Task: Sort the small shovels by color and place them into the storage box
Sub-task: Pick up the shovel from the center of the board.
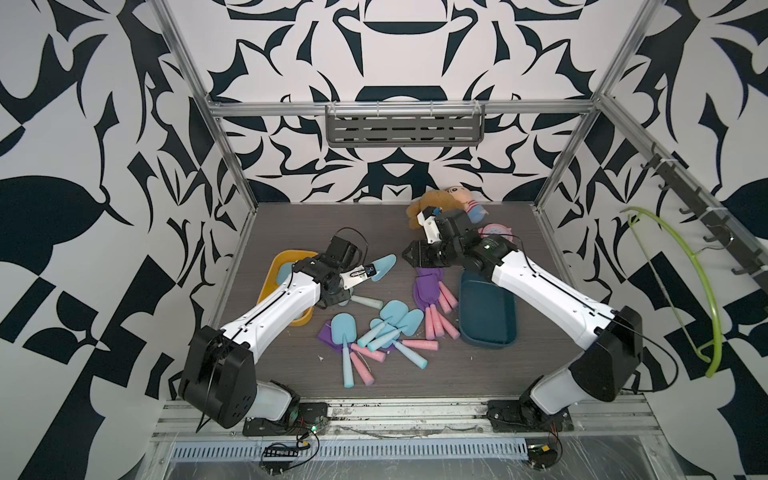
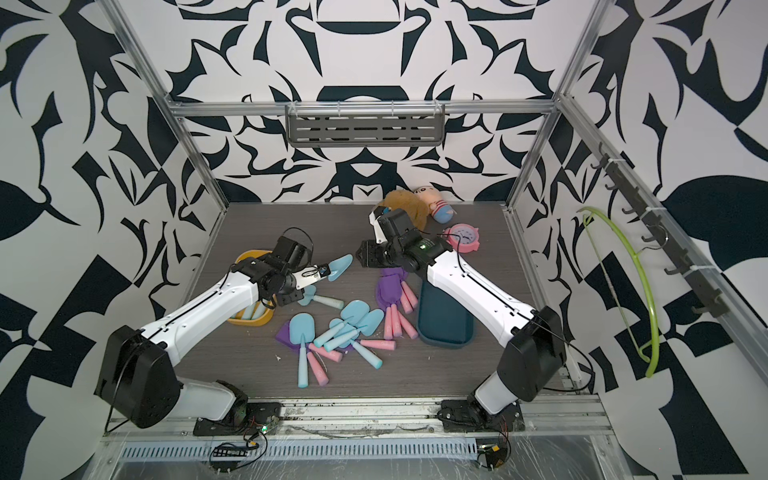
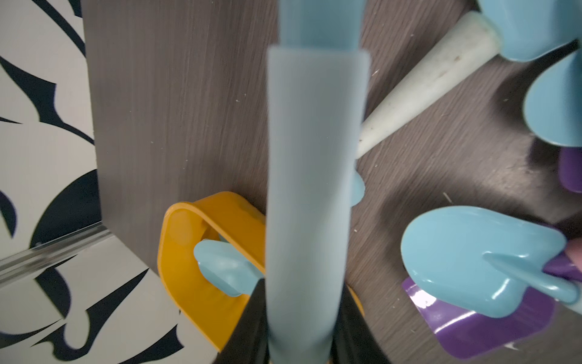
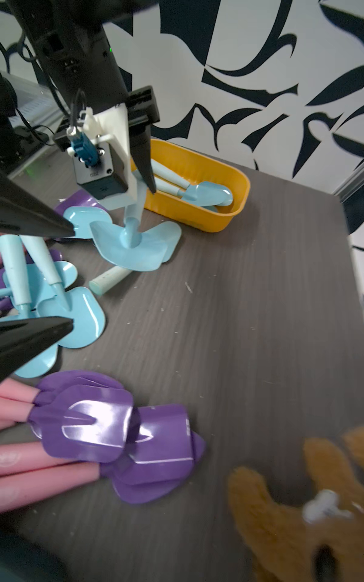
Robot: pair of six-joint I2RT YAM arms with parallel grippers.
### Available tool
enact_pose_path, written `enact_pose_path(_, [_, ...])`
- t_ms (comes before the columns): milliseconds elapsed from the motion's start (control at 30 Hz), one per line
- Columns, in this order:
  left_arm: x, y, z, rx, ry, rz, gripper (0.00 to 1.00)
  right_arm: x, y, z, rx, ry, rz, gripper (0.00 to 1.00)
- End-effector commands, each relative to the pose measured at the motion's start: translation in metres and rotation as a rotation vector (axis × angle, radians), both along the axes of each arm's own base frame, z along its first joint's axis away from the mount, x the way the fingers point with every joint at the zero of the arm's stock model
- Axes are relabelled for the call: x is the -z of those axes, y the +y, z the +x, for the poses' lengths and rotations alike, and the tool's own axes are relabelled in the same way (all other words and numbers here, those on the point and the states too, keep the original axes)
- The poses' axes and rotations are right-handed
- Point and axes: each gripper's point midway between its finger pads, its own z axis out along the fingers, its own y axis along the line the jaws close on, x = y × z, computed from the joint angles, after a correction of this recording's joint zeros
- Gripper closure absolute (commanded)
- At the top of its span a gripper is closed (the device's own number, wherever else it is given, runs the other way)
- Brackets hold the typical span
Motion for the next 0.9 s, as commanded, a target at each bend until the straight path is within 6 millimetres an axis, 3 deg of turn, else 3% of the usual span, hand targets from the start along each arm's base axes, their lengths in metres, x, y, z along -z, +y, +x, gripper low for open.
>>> enact_pose_path(0, [-0.003,0.007,0.006,0.007,-0.05,0.073,1.0,-0.007,0.011,-0.013,-0.005,0.115,0.1,0.54])
enact_pose_path(467, [-0.001,-0.003,0.006,0.065,-0.082,0.133,1.0,0.02,0.044,0.002,-0.033,0.215,0.183,0.57])
enact_pose_path(567, [0.001,-0.004,0.005,0.073,-0.083,0.133,1.0,0.024,0.049,0.006,-0.041,0.229,0.186,0.69])
enact_pose_path(700, [0.002,-0.006,0.002,0.078,-0.078,0.114,1.0,0.028,0.046,0.009,-0.03,0.216,0.164,0.99])
enact_pose_path(767, [0.001,-0.008,0.0,0.075,-0.079,0.091,0.92,0.028,0.043,0.01,-0.031,0.197,0.146,1.0])
enact_pose_path(867, [-0.004,-0.014,0.0,0.052,-0.092,0.021,0.66,0.03,0.039,0.01,-0.062,0.17,0.112,1.0])
